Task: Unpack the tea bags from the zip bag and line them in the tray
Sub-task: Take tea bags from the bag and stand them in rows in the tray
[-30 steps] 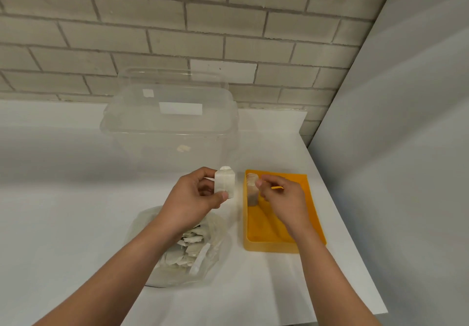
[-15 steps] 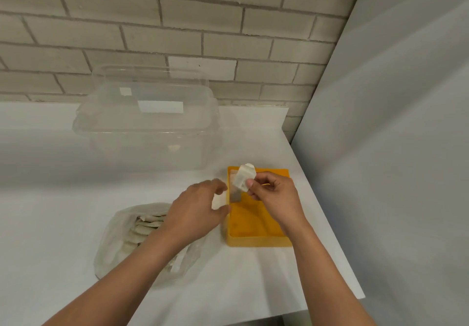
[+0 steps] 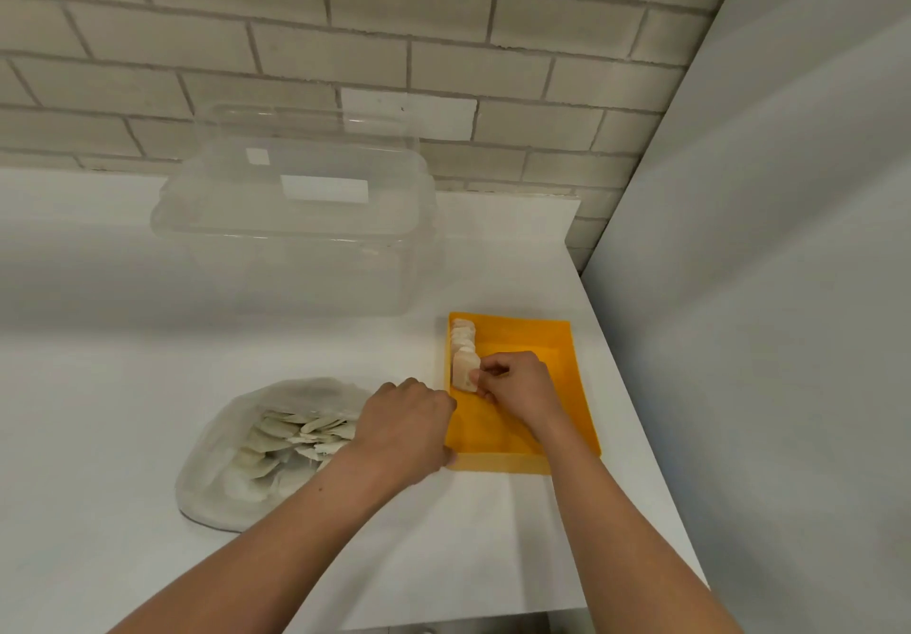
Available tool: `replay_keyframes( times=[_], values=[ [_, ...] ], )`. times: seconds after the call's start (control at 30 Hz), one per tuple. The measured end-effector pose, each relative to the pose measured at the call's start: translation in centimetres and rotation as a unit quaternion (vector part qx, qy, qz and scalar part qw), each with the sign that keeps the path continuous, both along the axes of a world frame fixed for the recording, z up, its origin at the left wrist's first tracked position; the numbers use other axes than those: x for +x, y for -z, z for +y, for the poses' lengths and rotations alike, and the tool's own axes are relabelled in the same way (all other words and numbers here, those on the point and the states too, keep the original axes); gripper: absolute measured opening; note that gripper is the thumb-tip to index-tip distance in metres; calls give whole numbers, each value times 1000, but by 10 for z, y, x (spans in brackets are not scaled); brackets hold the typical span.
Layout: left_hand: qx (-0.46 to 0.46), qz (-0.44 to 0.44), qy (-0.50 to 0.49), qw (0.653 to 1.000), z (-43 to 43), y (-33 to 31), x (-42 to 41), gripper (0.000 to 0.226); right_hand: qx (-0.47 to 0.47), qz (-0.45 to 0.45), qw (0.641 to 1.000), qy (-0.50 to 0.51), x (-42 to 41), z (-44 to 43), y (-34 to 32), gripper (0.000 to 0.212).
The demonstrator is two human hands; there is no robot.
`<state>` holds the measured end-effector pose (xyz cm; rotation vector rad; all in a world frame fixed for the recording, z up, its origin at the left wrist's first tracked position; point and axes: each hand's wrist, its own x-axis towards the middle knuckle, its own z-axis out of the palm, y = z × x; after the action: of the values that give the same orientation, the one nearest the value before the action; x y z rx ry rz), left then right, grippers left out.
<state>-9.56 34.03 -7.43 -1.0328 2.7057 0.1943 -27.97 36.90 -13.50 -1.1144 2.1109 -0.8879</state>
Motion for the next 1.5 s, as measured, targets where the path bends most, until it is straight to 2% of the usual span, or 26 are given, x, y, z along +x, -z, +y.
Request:
replay_keyframes(
  times=[0.07, 0.2, 0.3, 0.5, 0.73, 0.83, 0.9, 0.93, 1.0, 1.07, 1.17, 1.23, 1.27, 1.33, 1.37, 1.43, 1.5],
  values=[
    [3, 5, -7, 1000, 2, 0, 0, 49, 2, 12, 1000, 8, 1, -5, 3, 9],
    [-7, 16, -8, 1000, 3, 0, -2, 51, 21, 24, 999, 30, 3, -4, 6, 33],
    [-1, 21, -8, 1000, 3, 1, -2, 53, 58, 46, 997, 4, 7, -4, 9, 26],
    [-3, 18, 1, 1000, 1, 2, -2, 54, 52, 80, 995, 29, 19, -10, 14, 15],
    [-21, 2, 18, 1000, 1, -3, -4, 53, 51, 104, 993, 31, 23, -9, 11, 12],
    [-33, 51, 35, 998, 2, -13, 3, 53, 44, 113, 992, 35, 20, -2, 0, 18],
    [-28, 137, 31, 990, -1, -22, 15, 49, 18, 109, 993, 37, 19, 7, -12, 18],
    [-32, 196, 24, 980, -3, -25, 25, 46, 2, 100, 994, 40, 21, 12, -20, 26],
    [-64, 318, -12, 946, -8, -28, 51, 40, -42, 75, 995, 45, 31, 21, -36, 33],
    [-84, 407, -80, 906, -14, -27, 85, 30, -103, 76, 991, 49, 49, 29, -51, 26],
    [-92, 434, -182, 877, -22, -20, 139, 20, -237, 108, 965, 27, 88, 40, -72, 16],
    [-103, 415, -224, 876, -25, -8, 170, 22, -323, 115, 937, -62, 118, 44, -82, 13],
    [-101, 389, -238, 884, -25, -1, 182, 25, -337, 115, 925, -136, 132, 45, -84, 13],
    [-67, 313, -263, 910, -25, 14, 197, 28, -271, 151, 906, -289, 156, 40, -81, 16],
    [-34, 273, -277, 921, -25, 20, 200, 27, -202, 212, 892, -343, 165, 35, -76, 20],
    [30, 227, -292, 929, -29, 27, 201, 38, -82, 340, 856, -381, 177, 27, -67, 29],
    [72, 231, -272, 931, -37, 29, 197, 51, 4, 378, 856, -354, 179, 21, -66, 29]
  ],
)
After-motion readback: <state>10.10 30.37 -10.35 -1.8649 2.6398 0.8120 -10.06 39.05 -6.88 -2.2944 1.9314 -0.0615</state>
